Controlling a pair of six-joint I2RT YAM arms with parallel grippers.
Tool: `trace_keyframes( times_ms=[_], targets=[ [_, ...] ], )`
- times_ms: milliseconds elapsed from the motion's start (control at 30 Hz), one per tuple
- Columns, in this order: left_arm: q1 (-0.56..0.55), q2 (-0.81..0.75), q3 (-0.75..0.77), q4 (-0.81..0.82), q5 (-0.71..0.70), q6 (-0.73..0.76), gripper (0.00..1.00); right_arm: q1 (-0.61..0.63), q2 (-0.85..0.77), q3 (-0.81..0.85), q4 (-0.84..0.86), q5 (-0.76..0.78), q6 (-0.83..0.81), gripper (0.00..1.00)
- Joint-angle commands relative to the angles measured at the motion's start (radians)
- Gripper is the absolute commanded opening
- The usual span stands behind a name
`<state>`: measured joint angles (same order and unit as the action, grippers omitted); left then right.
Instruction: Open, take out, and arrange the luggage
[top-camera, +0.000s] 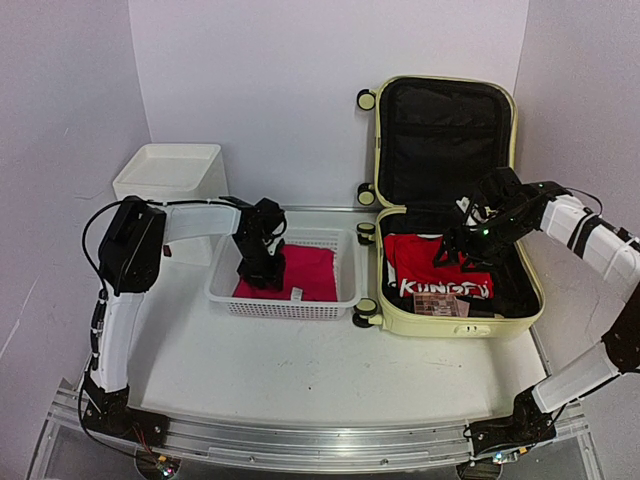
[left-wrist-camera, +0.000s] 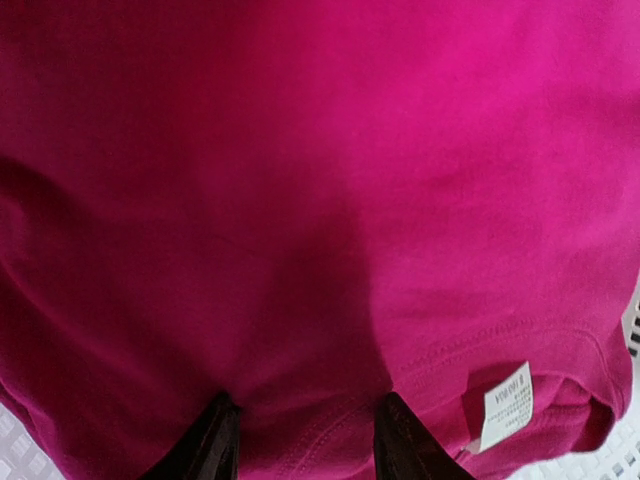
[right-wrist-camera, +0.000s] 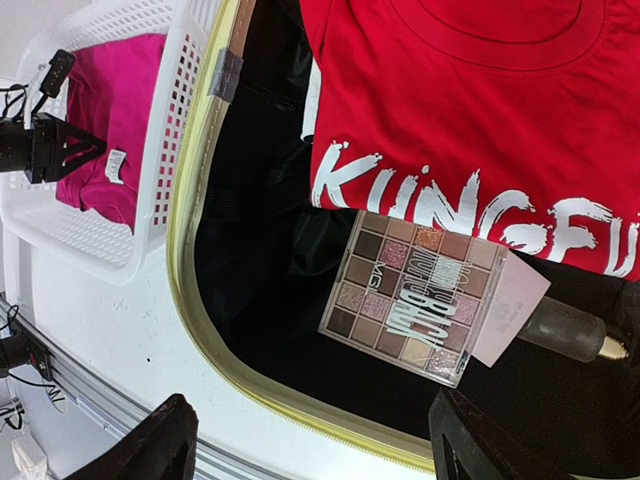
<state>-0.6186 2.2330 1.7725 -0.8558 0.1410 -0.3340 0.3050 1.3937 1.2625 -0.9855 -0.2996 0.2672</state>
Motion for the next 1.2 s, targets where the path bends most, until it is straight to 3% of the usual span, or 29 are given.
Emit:
trace_keyframes(
  times_ms=[0,200,400,533,633,733,933,1167],
  targets=[
    [-0.020,-0.066,-0.031,-0.102,0.094,0.005,0.46,0.009,-0.004,-0.003,0.034,-0.012,0.009,0.82],
    [-0.018,-0.093,0.069,-0.109,0.041,0.032,0.52,0.009,0.019,-0.003,0.035,0.003,0.003,0.82],
    [-0.022,-0.195,0.190,-0.078,0.038,0.044,0.66,0.035,0.149,0.068,0.033,0.108,-0.033,0.82],
    [-0.024,-0.332,0.089,0.026,0.034,0.059,0.71,0.082,0.277,0.149,0.050,0.211,-0.056,0.82],
    [-0.024,-0.427,-0.012,0.126,0.043,0.060,0.74,0.104,0.362,0.180,0.155,0.248,-0.062,0.81],
    [-0.024,-0.489,-0.091,0.186,0.072,0.050,0.75,0.105,0.451,0.227,0.256,0.264,-0.054,0.74],
    [-0.024,-0.548,-0.220,0.268,0.131,0.018,0.75,0.104,0.613,0.308,0.412,0.280,-0.055,0.74],
    [-0.024,-0.573,-0.282,0.300,0.137,0.010,0.75,0.105,0.753,0.425,0.438,0.310,-0.045,0.77]
  ],
)
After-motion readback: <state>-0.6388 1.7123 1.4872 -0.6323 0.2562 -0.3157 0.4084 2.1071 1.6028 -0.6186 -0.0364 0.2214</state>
